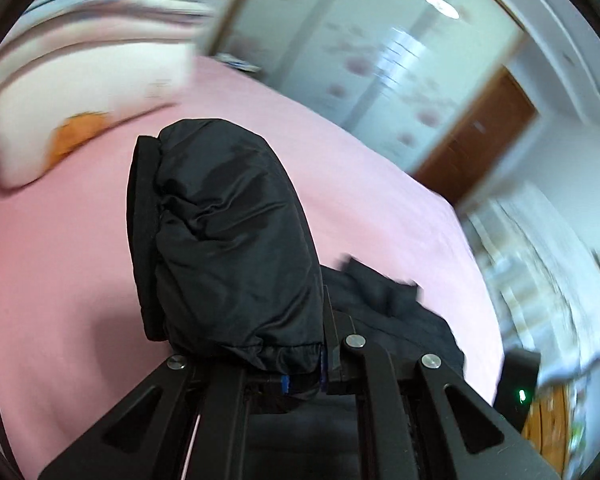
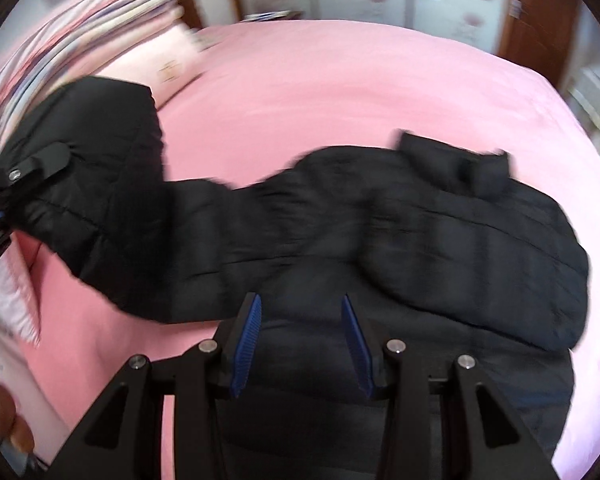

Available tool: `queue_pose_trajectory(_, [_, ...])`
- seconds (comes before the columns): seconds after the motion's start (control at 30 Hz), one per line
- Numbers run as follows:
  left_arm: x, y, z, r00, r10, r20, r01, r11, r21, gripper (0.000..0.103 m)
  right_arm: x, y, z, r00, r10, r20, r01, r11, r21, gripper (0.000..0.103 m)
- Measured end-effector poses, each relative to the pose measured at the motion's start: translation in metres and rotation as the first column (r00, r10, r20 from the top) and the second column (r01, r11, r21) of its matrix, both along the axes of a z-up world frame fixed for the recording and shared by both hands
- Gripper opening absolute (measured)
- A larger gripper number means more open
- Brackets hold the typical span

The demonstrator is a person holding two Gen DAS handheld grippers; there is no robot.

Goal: Fold large clothes

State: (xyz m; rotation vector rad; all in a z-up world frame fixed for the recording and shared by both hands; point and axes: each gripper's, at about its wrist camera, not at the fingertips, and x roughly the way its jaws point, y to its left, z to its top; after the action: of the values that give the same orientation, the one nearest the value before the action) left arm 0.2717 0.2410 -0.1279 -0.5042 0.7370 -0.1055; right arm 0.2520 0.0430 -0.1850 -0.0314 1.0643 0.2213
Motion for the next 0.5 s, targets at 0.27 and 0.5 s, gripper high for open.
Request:
queue_pose_trajectory(0.27, [0.049,-0.141,-0.036,0.966,-0.231,-0.113,0.238,0.969,0.058,0.010,0.002,-0.114,-0.006,0.985,-0.175,0.003,0.175,0.984,-0.019,0.042])
queue_pose_trajectory(0.5, [0.050,-0.202,-0.090,0.911,-0.320,-0.262,0.351,0.932,0.083,0.050,-0.008,-0.181,-0.019,0.966,-0.258,-0.022,0.258,0.966,0.006,0.042])
